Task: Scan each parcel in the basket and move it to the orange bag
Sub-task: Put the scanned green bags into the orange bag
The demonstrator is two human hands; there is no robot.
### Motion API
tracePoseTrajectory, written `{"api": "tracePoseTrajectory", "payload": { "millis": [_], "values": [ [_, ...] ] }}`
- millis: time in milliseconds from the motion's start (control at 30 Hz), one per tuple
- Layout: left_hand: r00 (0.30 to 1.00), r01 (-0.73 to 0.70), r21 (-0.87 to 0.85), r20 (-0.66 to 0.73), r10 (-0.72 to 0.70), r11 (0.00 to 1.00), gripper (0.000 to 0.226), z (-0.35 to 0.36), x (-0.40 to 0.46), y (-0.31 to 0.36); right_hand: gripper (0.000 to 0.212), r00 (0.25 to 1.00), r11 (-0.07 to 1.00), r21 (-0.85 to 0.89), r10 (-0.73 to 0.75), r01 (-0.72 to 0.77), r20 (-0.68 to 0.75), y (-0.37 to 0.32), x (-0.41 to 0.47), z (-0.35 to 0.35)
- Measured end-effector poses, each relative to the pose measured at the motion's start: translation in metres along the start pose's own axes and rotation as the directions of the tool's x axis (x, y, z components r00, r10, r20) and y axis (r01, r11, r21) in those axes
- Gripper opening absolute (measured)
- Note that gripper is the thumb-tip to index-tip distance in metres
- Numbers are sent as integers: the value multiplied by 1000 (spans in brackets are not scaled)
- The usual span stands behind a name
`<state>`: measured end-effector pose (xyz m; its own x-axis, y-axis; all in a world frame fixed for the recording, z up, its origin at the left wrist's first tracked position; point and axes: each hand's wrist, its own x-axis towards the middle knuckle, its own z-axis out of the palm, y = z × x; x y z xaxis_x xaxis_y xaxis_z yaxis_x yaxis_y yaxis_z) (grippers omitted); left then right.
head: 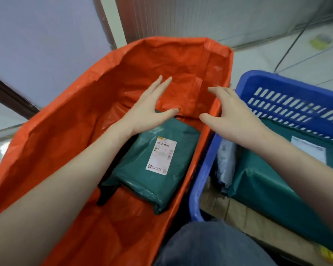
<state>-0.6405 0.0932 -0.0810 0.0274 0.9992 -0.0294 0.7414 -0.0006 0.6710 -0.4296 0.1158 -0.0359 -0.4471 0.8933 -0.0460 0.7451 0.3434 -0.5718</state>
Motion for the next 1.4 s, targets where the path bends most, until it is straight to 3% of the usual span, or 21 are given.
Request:
{"api": "tracePoseTrajectory", "payload": {
  "millis": [167,333,400,600,733,867,967,1067,1167,1267,1400],
  "values": [
    [998,-65,-158,-32,61,985,71,1,20,103,60,989,996,-28,78,-82,-123,30,-45,-79],
    [986,-59,-197,141,88,979,61,56,26,183,58,943,967,43,254,-251,-214,77,-103,-134],
    [974,4,-180,222,36,984,60,83,24,198,60,921,947,76,322,-313,-219,100,-121,-139],
    [891,249,-45,403,-210,967,77,147,26,180,74,828,826,194,553,-529,-96,174,-154,-112],
    [764,417,46,524,-378,908,93,172,37,154,89,740,710,252,671,-658,42,211,-160,-83],
    [680,583,-108,607,-411,805,58,193,43,137,95,639,521,451,752,-725,159,239,-159,-60],
    [670,634,-208,629,-395,745,59,207,41,130,82,555,292,625,785,-724,275,247,-157,-51],
    [683,659,-286,615,-394,696,46,214,36,131,64,542,161,708,763,-687,353,255,-156,-43],
    [685,680,-358,621,-381,640,45,212,32,139,68,575,79,780,721,-621,385,257,-155,-35],
    [684,705,-430,621,-382,564,44,210,24,144,56,604,25,847,712,-531,357,255,-158,-33],
    [663,739,-474,640,-389,479,37,194,17,160,79,658,70,888,698,-454,281,251,-159,-53]
  ]
}}
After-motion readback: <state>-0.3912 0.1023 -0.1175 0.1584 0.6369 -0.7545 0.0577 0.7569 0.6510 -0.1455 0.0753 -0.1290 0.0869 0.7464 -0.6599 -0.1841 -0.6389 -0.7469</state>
